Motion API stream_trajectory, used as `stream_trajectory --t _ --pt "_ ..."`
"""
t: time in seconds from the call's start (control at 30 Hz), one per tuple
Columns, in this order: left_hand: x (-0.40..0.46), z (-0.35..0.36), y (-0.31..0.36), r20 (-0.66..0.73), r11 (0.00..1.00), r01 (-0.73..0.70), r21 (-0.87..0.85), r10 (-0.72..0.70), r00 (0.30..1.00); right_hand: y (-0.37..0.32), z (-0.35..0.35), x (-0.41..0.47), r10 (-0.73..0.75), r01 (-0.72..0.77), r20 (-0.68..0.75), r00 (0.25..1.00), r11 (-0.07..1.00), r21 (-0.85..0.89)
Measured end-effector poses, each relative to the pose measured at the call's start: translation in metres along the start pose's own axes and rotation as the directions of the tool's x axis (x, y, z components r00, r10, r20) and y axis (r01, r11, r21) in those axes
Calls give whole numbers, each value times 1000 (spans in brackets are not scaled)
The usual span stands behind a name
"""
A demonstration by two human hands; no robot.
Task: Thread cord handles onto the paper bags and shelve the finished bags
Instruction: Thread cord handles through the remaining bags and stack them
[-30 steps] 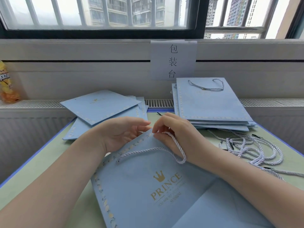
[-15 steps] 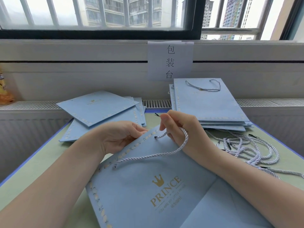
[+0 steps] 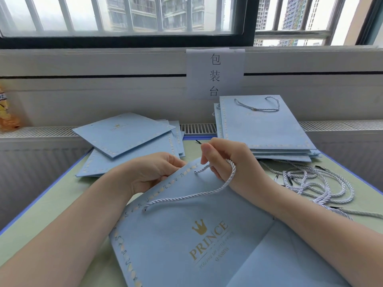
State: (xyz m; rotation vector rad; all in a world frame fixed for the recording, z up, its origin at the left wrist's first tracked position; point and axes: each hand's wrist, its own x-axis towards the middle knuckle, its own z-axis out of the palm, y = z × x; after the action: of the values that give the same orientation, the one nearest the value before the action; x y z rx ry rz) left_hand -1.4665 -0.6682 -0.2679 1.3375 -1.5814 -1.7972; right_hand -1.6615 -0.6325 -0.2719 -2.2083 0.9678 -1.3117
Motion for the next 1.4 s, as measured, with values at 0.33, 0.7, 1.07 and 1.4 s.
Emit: stream_trajectory --t 0.33,0.7,1.07,1.4 --pt "-9 4 8 -136 960 2 280 37 990 -7 -6 9 92 -54 -196 976 980 193" --pt "-41 -7 22 -181 893 -190 408 283 942 -6 -19 18 193 -62 -373 907 940 336" --pt "-49 -15 32 -543 814 -471 341 579 608 3 -66 28 423 -394 16 906 857 -332" --pt "-16 -7 16 -262 292 -27 956 893 367 11 -70 30 494 -469 -185 850 868 162"
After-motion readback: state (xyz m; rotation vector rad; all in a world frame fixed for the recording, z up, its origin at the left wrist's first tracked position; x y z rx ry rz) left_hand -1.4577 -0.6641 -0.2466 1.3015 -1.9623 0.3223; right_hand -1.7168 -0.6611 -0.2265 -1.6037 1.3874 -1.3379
